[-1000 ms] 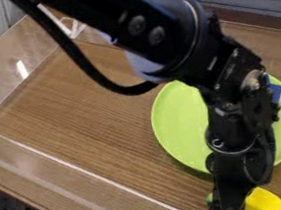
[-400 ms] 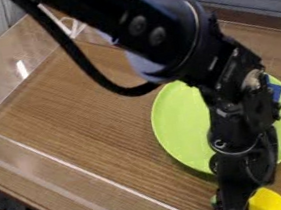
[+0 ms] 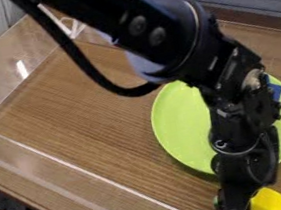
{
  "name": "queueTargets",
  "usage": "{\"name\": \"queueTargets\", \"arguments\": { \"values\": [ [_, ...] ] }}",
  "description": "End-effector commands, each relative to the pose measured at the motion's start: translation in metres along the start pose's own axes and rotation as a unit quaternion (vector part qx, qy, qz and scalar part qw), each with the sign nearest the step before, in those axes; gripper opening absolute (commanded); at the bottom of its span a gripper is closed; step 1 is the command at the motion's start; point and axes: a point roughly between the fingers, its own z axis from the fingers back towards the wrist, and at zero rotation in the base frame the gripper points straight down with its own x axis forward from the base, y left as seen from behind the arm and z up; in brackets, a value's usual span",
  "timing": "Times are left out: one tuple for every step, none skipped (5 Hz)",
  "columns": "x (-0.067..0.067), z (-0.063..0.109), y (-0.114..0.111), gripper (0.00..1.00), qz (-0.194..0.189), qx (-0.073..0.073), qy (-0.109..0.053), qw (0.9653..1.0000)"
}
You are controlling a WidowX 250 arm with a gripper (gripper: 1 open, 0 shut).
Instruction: Put the banana in the green plate
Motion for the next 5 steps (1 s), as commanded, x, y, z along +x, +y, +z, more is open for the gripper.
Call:
{"name": "queueTargets", "arguments": {
  "values": [
    [0.0043, 0.0041, -0.001, 0.0, -0.008, 0.008, -0.012, 0.9999],
    [0.0042, 0.0037, -0.002, 0.0, -0.01, 0.007, -0.014, 0.9998],
    [0.0043, 0.0037, -0.0029, 0.0, -0.012, 0.006, -0.016, 0.9998],
    [0.0045, 0.0047, -0.0039, 0.0, -0.014, 0.006, -0.018, 0.9997],
    [0.0049, 0.0049, -0.0048, 0.0, -0.016, 0.005, -0.02, 0.9997]
  ]
}}
